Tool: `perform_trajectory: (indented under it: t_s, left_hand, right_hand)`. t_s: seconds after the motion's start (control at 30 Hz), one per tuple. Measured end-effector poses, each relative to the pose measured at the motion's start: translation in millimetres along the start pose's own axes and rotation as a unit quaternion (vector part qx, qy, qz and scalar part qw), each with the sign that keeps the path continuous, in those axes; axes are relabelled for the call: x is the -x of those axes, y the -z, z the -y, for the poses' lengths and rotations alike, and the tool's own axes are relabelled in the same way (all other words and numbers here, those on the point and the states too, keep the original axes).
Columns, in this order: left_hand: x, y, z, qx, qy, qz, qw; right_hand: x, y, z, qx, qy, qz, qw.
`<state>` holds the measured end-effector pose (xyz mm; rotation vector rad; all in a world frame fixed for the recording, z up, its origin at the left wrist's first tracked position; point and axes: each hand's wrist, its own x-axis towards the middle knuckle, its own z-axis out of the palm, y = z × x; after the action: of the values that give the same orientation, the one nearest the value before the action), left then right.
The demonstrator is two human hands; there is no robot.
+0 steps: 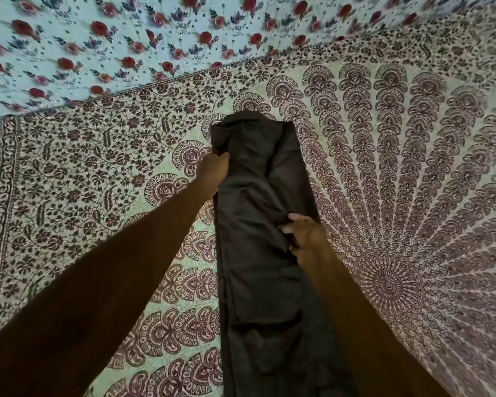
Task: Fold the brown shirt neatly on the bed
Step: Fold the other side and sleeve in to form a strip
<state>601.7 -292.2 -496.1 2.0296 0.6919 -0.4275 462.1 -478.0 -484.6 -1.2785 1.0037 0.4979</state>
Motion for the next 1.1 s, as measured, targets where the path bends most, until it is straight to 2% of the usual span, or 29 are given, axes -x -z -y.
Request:
perform_trajectory:
  t_s: [0.1, 0.17, 0.23, 0.33, 0.37, 0.53, 0.6, 0.77, 0.93, 1.1]
  left_hand:
    - [4.4, 1.3, -6.2, 0.093, 0.043, 0.064, 0.993]
    - [4.3, 0.8, -15.6, 0.098, 0.034, 0.072, 0.992]
    - [3.5, -0.1, -23.1, 0.119, 0.034, 0.041, 0.991]
    - [3.6, -0.1, -21.6, 0.244, 0.073, 0.008, 0.967]
    - [3.0, 0.4, -16.3, 0.255, 0.080, 0.004, 0.964]
    - [-4.7, -0.3, 9.0, 0.199, 0.105, -0.024, 0.974]
    - [-6.2, -1.1, 9.8, 0.194, 0.081, -0.018, 0.978]
    - [-1.9, -2.8, -16.6, 0.064, -0.030, -0.021, 0.997]
    - [-22.6, 0.1, -14.4, 0.008, -0.002, -0.066, 0.998]
    - [-34.2, 1.6, 1.3, 0.140, 0.047, -0.059, 0.987]
  right_hand:
    - [7.3, 3.3, -2.5, -0.002, 0.039, 0.001, 0.999]
    - [11.2, 5.9, -5.8, 0.024, 0.088, 0.005, 0.996]
    - [9.8, 5.5, -12.0, 0.066, 0.135, -0.004, 0.989]
    - [10.0, 4.2, -20.8, 0.086, 0.171, -0.036, 0.981]
    - [11.6, 4.5, -21.8, 0.081, 0.172, -0.045, 0.981]
    - [7.0, 3.1, -26.1, 0.042, 0.159, -0.072, 0.984]
    - [5.4, 0.9, -26.4, 0.037, 0.164, -0.083, 0.982]
    - [10.2, -4.2, -26.8, 0.100, 0.215, -0.107, 0.966]
    - [12.0, -3.3, -29.8, 0.116, 0.257, -0.116, 0.952]
    - [8.8, -2.7, -29.7, 0.071, 0.240, -0.129, 0.960]
